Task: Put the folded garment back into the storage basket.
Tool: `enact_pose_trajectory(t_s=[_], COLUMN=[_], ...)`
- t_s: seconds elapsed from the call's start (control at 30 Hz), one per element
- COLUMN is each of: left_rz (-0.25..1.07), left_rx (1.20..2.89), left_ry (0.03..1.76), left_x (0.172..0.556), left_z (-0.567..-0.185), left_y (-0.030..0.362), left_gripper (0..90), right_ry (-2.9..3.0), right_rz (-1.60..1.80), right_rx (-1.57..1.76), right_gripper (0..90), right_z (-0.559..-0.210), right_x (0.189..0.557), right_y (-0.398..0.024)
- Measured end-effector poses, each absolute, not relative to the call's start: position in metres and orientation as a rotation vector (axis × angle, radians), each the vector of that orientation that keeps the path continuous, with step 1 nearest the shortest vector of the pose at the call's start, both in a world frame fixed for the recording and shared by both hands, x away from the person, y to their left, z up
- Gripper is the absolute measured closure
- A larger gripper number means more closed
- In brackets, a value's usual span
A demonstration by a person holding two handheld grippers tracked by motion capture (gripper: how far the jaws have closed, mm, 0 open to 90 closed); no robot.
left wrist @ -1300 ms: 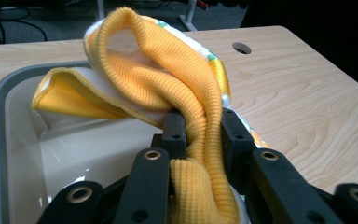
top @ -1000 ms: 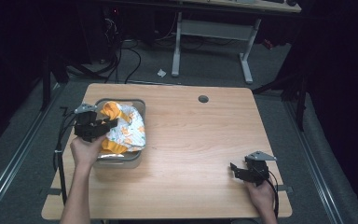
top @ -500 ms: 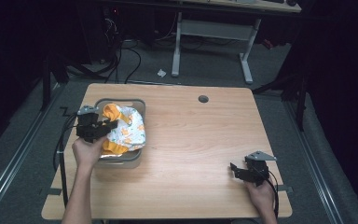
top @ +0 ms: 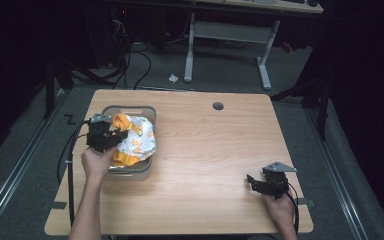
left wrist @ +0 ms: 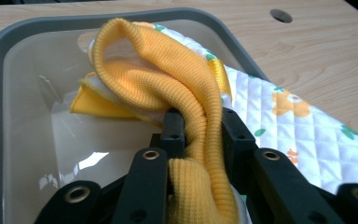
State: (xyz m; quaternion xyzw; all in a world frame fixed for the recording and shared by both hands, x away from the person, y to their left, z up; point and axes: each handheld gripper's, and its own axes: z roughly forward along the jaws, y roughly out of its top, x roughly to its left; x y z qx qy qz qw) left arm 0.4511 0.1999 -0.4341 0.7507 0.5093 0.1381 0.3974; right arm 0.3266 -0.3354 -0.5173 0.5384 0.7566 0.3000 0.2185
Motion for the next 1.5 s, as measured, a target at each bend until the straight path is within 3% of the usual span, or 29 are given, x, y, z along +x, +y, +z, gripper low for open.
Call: enact_pose_trajectory(t_s=[0.2, 0.43, 0.73, 0.97, 1.5], left_rz=[0.413, 0.432, 0.508, 0.567, 0.577], left_rx=[1.994, 1.987, 2.048, 2.004, 1.94], left_ry=[1.309, 1.358, 1.453, 1.49, 1.373], left_x=[0.455, 0.458, 0.461, 0.459, 0.436], left_z=[-0.441, -0.443, -0.444, -0.442, -0.423], left_y=[0.192, 0.191, 0.185, 0.187, 0.175], left_gripper=[74.3, 72.6, 62.5, 42.9, 36.0], right_ry=[2.094, 2.094, 2.094, 2.094, 2.094], right_rz=[0.83, 0.831, 0.83, 0.83, 0.83], right_rx=[1.489, 1.49, 1.489, 1.489, 1.49], right_gripper=[27.9, 27.9, 27.9, 27.9, 27.9], right_z=[-0.517, -0.517, -0.517, -0.517, -0.517], right_x=[0.327, 0.327, 0.327, 0.327, 0.327], right_y=[-0.335, -0.335, -0.336, -0.335, -0.336])
